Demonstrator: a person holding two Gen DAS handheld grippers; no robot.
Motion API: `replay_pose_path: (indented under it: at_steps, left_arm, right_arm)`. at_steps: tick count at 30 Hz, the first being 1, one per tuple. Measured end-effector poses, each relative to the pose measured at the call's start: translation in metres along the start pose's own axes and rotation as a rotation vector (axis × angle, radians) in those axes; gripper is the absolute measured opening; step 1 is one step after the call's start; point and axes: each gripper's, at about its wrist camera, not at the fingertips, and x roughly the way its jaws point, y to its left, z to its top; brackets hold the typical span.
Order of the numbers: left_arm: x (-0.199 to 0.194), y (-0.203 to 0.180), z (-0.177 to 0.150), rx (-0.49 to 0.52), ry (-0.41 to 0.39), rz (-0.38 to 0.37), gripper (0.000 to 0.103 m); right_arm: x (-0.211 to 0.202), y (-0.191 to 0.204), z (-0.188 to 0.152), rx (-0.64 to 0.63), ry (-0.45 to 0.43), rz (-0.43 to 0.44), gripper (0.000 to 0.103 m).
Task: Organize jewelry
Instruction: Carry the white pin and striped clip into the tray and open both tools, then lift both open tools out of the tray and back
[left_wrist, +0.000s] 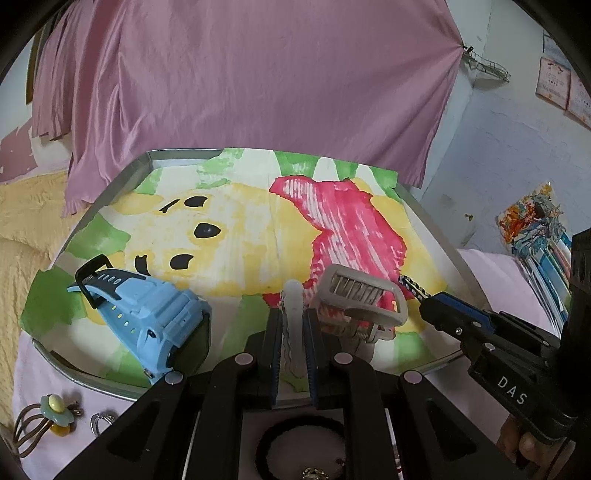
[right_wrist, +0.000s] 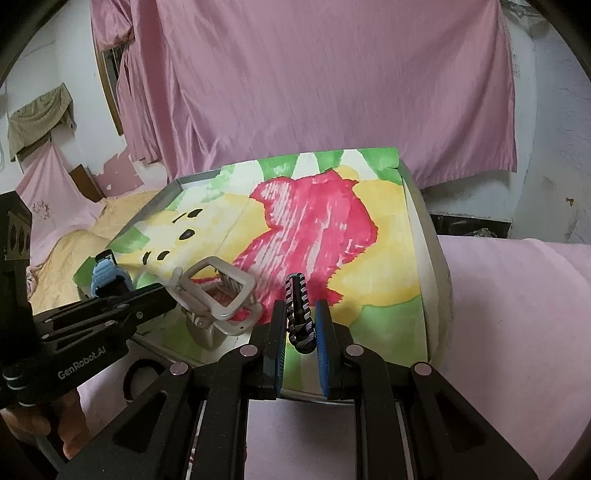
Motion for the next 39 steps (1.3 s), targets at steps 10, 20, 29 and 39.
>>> replay_pose_path:
  at_steps: [10, 20, 29, 39]
  left_arm:
    - [-0.006, -0.002, 0.0, 0.015, -0.005, 0.025, 0.013]
    - [-0.046, -0.006, -0.008, 0.012, -0.112, 0.012, 0.041]
    - [-0.094, 0.005, -0.024, -0.001, -0.269, 0.03, 0.078]
    - [-0.151, 0.018, -0.061, 0.01, -0.458, 0.06, 0.101]
  right_arm:
    - [-0.017, -0.005, 0.0, 0.024, -0.044, -0.02, 0.04]
    - [-0.071, -0.008, -0.006, 0.012, -0.208, -0.049, 0.049]
    - [-0.117, 0.001, -0.031, 0.012, -0.363, -0.058, 0.073]
    - [-0.17, 0.026, -0.069, -0.035, -0.518, -0.055, 0.092]
